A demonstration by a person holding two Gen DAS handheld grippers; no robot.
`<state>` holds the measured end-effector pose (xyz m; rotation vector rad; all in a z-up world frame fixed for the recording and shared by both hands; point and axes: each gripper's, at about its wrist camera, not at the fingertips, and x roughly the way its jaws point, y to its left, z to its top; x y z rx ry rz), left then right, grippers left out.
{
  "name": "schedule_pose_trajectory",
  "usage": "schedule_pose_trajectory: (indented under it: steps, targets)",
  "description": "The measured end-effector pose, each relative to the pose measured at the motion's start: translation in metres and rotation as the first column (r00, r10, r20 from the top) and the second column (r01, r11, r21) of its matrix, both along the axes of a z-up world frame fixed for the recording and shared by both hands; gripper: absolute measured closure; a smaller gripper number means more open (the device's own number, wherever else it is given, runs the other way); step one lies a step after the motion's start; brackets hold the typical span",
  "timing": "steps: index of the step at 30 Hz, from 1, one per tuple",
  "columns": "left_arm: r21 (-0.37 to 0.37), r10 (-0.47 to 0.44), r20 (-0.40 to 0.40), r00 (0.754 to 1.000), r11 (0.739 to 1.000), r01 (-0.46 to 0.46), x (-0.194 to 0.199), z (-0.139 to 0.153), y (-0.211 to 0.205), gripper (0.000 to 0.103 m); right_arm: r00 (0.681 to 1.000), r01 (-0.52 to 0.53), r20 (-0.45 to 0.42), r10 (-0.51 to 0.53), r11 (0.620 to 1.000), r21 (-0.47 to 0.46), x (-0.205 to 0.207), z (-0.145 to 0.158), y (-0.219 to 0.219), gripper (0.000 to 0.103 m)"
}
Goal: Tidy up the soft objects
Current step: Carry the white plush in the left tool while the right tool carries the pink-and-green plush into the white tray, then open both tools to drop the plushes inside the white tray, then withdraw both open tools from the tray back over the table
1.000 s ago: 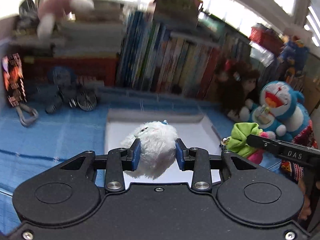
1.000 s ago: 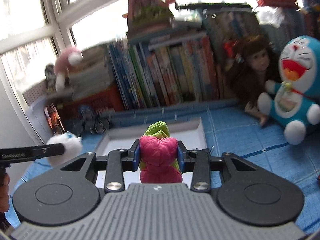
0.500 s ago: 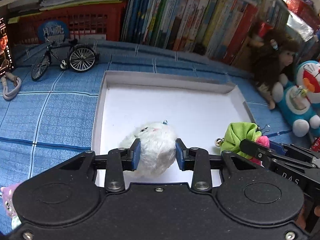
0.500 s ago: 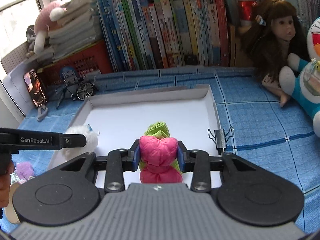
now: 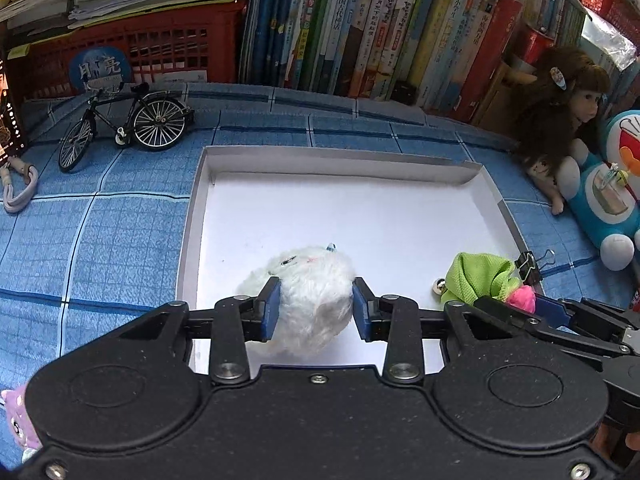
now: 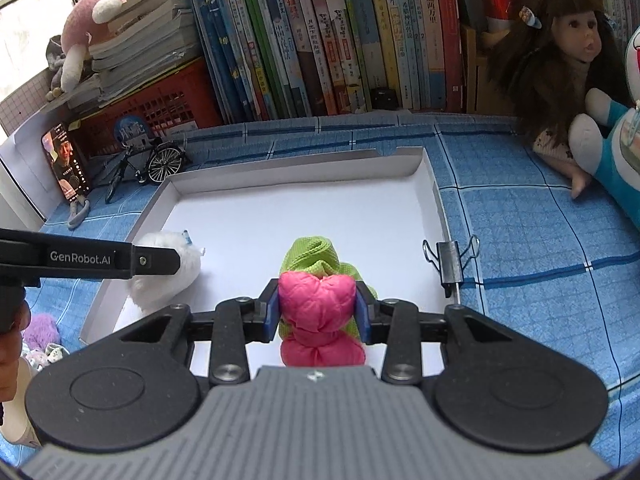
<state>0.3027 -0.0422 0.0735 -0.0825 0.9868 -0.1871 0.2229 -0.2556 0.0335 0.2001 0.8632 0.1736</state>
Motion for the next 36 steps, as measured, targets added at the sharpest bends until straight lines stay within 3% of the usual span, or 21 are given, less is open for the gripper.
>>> schedule_pose_trajectory:
  steps: [4, 11, 20, 28, 36]
  targets:
    - [-0.030, 0.010, 0.021, 1.000, 1.000, -0.009, -0.006, 0.008, 0.005, 0.055, 1.000, -0.007, 0.024, 0.007, 1.000, 0.010, -0.005, 0.007, -0.002, 0.040]
    - [0.031, -0.022, 0.135, 0.991, 0.999, 0.018, -0.037, 0.034, 0.006, 0.030, 0.996, -0.005, 0.094, 0.004, 1.000, 0.012, -0.024, 0.029, -0.004, 0.028]
    - [0.038, -0.063, 0.255, 0.965, 0.998, 0.055, -0.102, 0.063, 0.014, 0.021, 0.973, -0.008, 0.230, 0.011, 1.000, -0.013, -0.071, 0.062, -0.010, 0.014]
    - [0.019, -0.075, 0.344, 0.936, 0.997, 0.073, -0.161, 0.069, 0.024, 0.019, 0.931, -0.003, 0.365, 0.024, 0.998, -0.058, -0.130, 0.079, -0.013, 0.002]
    - [-0.022, -0.028, 0.455, 0.890, 0.999, 0.042, -0.224, 0.063, 0.047, 0.015, 0.886, 0.017, 0.463, 0.026, 0.996, -0.088, -0.189, 0.077, -0.015, 0.000]
